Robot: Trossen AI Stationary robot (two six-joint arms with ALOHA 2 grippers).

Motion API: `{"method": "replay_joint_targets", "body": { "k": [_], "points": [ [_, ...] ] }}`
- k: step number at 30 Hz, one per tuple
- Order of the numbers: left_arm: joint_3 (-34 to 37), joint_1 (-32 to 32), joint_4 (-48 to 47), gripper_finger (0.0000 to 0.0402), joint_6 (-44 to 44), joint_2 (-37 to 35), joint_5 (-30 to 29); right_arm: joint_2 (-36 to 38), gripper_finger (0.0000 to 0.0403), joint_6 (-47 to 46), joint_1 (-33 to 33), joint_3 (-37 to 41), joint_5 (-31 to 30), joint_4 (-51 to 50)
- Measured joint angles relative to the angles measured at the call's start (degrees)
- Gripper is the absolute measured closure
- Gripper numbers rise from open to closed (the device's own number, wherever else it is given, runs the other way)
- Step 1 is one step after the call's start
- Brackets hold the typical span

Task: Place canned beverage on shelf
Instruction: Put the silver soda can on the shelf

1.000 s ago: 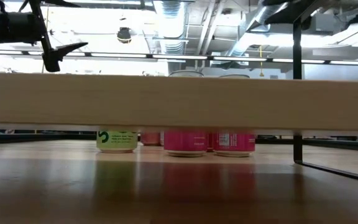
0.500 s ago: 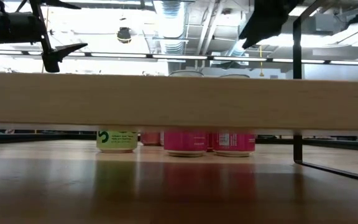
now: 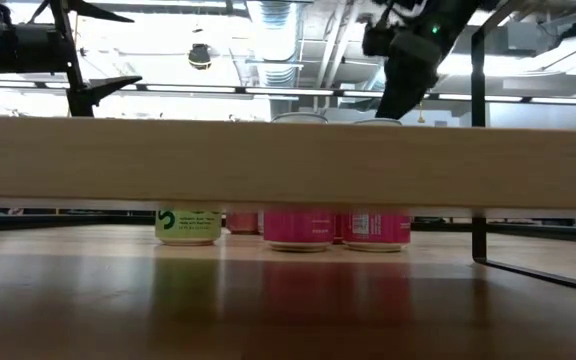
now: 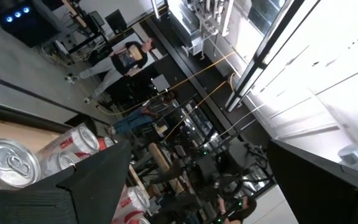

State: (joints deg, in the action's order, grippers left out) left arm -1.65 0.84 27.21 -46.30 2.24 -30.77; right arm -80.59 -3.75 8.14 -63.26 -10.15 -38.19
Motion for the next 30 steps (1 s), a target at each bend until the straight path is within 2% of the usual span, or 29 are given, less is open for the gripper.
{"method": "replay_joint_targets", "body": {
  "k": [12, 20, 30],
  "points": [
    [0.0, 0.0, -2.3, 0.0038, -0.4, 0.0, -0.1, -6.6, 0.0137, 2.7, 2.0, -0.2, 0.0, 1.1],
    [0.0, 0.0, -2.4, 0.0038, -0.4, 0.0, -1.1, -7.7, 0.0139, 2.9, 2.0, -0.3, -0.2, 1.8],
    [0.0, 0.0, -3.0, 0.0038, -0.4, 0.0, -1.4, -7.7, 0.0194, 0.8, 2.6, -0.2, -0.1, 1.2]
  ]
}}
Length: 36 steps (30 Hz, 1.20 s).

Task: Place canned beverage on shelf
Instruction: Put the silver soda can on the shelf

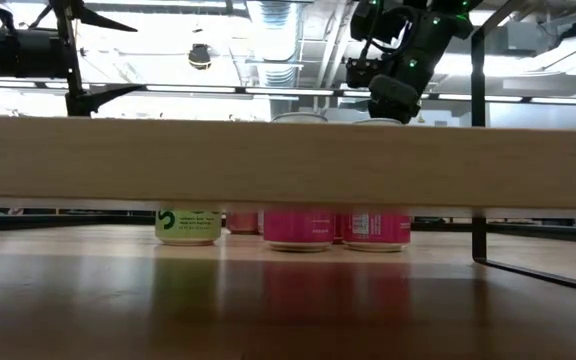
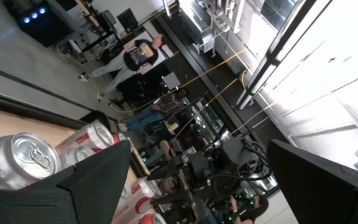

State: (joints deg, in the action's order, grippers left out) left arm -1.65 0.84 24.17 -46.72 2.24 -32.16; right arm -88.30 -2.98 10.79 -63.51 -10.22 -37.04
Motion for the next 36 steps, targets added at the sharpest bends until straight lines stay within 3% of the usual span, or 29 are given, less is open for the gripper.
{"method": "replay_joint_targets", "body": {
  "k": [9, 25, 36],
  "points": [
    [0.0, 0.0, -1.0, 0.0038, -0.8, 0.0, 0.0, 0.6, 0.0194, -0.5, -0.8, 0.2, -0.4, 0.3],
    [0.0, 0.0, -1.3, 0.0038, -0.5, 0.0, 0.1, 4.9, 0.0046, -2.2, -2.6, 0.4, -2.7, -0.2],
    [0.0, 0.0, -1.3, 0.0038, -1.0, 0.0, 0.5, -0.6, 0.0041, -1.2, -1.3, 0.3, -1.5, -0.7]
  ]
}}
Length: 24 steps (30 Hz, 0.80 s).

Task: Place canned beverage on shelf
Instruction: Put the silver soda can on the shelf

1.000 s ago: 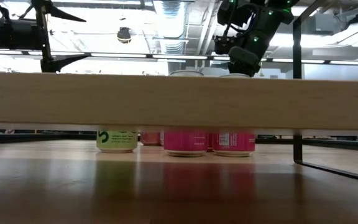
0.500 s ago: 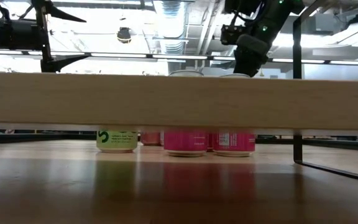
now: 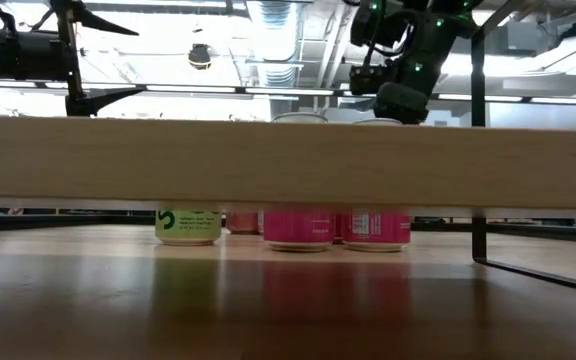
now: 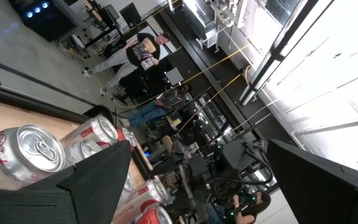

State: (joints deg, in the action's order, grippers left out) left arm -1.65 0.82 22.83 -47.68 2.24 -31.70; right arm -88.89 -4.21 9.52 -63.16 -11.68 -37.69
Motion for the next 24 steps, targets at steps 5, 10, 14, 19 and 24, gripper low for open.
{"method": "replay_joint_targets", "body": {
  "k": [5, 10, 14, 19, 24],
  "points": [
    [0.0, 0.0, 0.0, 0.0038, 0.0, 0.0, 0.0, -0.5, 0.0060, -0.2, 0.0, 0.0, 0.1, -1.1],
    [0.0, 0.0, -0.4, 0.0038, 0.0, 0.0, 0.0, -0.5, 0.0114, -3.2, 0.1, -0.1, -0.2, -1.2],
    [0.0, 0.0, -1.0, 0.0038, 0.0, 0.0, 0.0, -0.5, 0.0159, -4.2, 0.4, -0.1, -0.5, -1.5],
    [0.0, 0.0, -1.1, 0.0038, 0.0, 0.0, 0.0, 0.5, 0.0159, -8.1, 0.4, -0.1, -3.5, -2.9],
    [0.0, 0.0, -1.1, 0.0038, -0.1, 0.0, 0.0, 3.1, 0.0159, -9.5, 0.8, -3.8, -8.1, -9.0]
  ]
}}
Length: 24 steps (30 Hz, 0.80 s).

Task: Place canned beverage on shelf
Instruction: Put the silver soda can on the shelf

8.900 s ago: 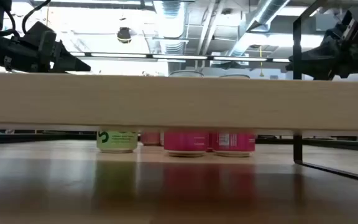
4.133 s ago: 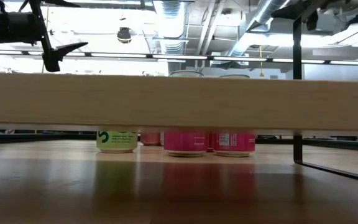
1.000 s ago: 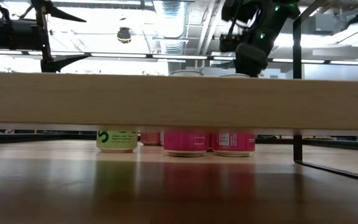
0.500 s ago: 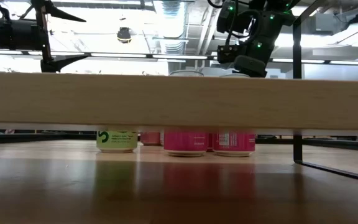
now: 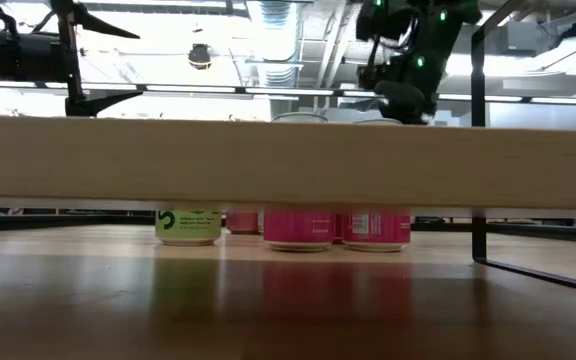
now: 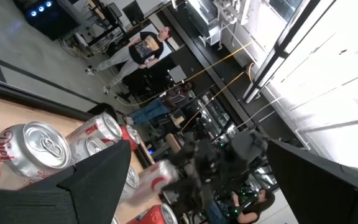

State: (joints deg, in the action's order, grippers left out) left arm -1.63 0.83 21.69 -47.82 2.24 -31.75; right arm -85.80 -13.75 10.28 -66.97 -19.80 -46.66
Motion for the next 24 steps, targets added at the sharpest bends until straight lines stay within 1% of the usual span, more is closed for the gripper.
{"method": "replay_joint_targets", "body": {
  "k": [3, 5, 9, 12, 18, 24],
  "points": [
    [0.0, 0.0, 0.0, 0.0038, 0.0, 0.0, 0.0, 0.7, 0.0159, 0.0, -0.4, -4.9, -2.7, -5.9],
    [0.0, 0.0, 0.0, 0.0038, 0.0, 0.0, 0.0, 0.7, 0.0159, 0.1, -1.2, -9.3, -3.3, -8.7],
    [0.0, 0.0, 0.0, 0.0038, -1.0, 0.0, 0.0, 0.8, 0.0159, 0.1, -4.2, -18.8, -3.3, -11.7],
    [0.0, 0.0, 0.0, 0.0038, -1.4, 0.0, 0.0, 0.9, 0.0159, -1.2, -7.4, -24.7, -3.3, -11.6],
    [0.0, 0.0, 0.0, 0.0038, -1.5, 0.0, 0.3, 0.9, 0.0159, -10.3, -15.5, -31.6, -4.4, -12.5],
    [0.0, 0.0, 0.0, 0.0038, -1.5, 0.0, 0.8, 0.2, 0.0159, -24.8, -26.4, -32.6, -4.4, -12.7]
  ]
}}
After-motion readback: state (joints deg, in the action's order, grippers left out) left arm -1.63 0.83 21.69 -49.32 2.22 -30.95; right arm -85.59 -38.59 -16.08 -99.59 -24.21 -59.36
